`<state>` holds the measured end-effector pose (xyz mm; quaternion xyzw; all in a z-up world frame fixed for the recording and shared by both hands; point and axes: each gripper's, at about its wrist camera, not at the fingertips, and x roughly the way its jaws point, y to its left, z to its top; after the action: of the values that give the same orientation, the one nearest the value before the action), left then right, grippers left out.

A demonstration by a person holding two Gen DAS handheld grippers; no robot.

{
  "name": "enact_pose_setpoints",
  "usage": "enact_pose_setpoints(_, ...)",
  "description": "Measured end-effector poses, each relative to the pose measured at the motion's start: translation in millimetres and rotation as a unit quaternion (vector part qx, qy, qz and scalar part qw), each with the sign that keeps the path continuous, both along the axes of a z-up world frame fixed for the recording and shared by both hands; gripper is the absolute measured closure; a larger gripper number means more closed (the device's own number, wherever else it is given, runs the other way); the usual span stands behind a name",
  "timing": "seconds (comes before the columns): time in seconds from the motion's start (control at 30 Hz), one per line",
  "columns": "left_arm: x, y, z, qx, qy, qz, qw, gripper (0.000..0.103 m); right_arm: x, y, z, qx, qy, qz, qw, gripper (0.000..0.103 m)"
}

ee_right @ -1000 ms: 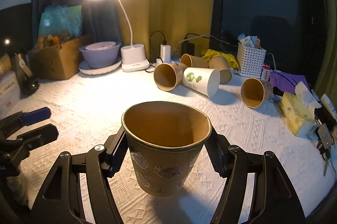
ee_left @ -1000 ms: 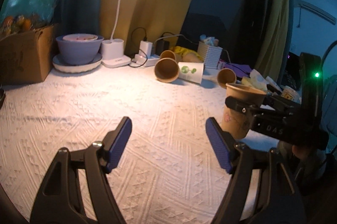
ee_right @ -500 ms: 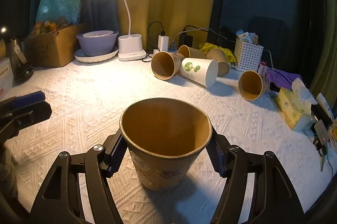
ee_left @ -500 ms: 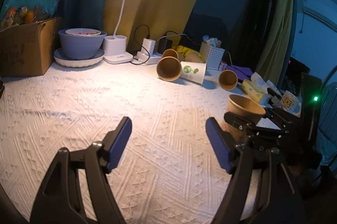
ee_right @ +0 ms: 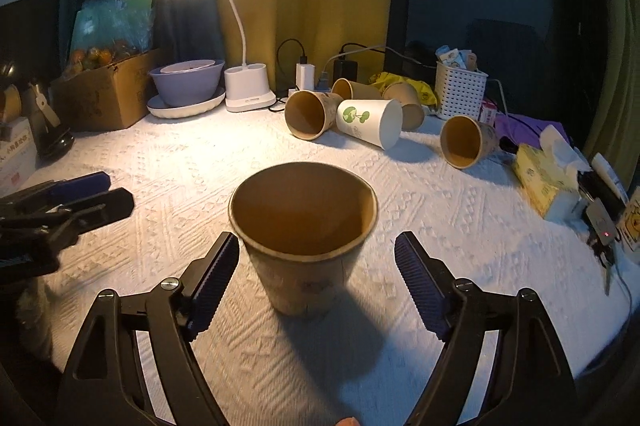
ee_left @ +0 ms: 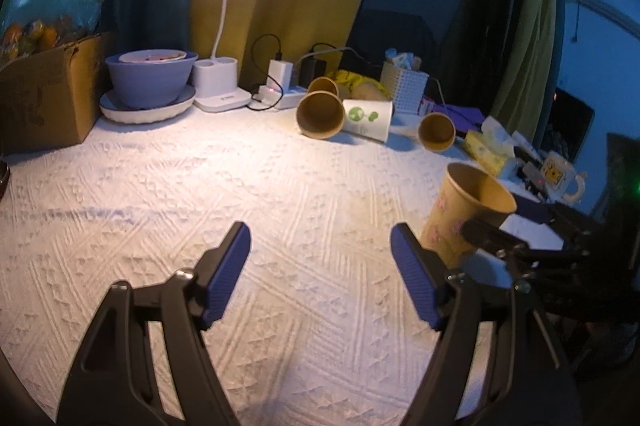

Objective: Flip cup upright

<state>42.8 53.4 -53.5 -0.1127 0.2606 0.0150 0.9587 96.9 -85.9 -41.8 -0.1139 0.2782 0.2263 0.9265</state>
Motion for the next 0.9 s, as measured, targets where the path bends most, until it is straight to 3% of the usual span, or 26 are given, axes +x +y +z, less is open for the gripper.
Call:
enact_pose_setpoints(0.4,-21.7,-23.7,11.4,0.021,-0.007,-0.03,0.9993,0.029,-34.4,-17.8,15.3,0.004,0.012,-0.009,1.0,0.02)
enact_pose_setpoints(0.63,-36.0,-43.8,35.1,0.061,-0.043,-0.038,0.9965,0.029,-43.6,-24.7,35.3,0.016,-0.009,-0.007,1.0,0.02)
enact_pose_setpoints(0.8,-47.4,-54.3,56.9,0.068,-0.082,-0.046,0.9933,0.029,-51.0,-32.7,56.7,0.024,-0.035,-0.011,0.999,0.02)
enact_pose_setpoints(0.83,-49.2,-56.6,62.0,0.069,-0.089,-0.049,0.9924,0.027,-52.9,-34.8,61.8,0.026,-0.04,-0.011,0.999,0.02)
enact_pose_setpoints(0.9,-53.3,-60.2,71.0,0.069,-0.105,-0.054,0.9906,0.012,-55.3,-38.6,70.1,0.036,-0.053,-0.012,0.998,0.02)
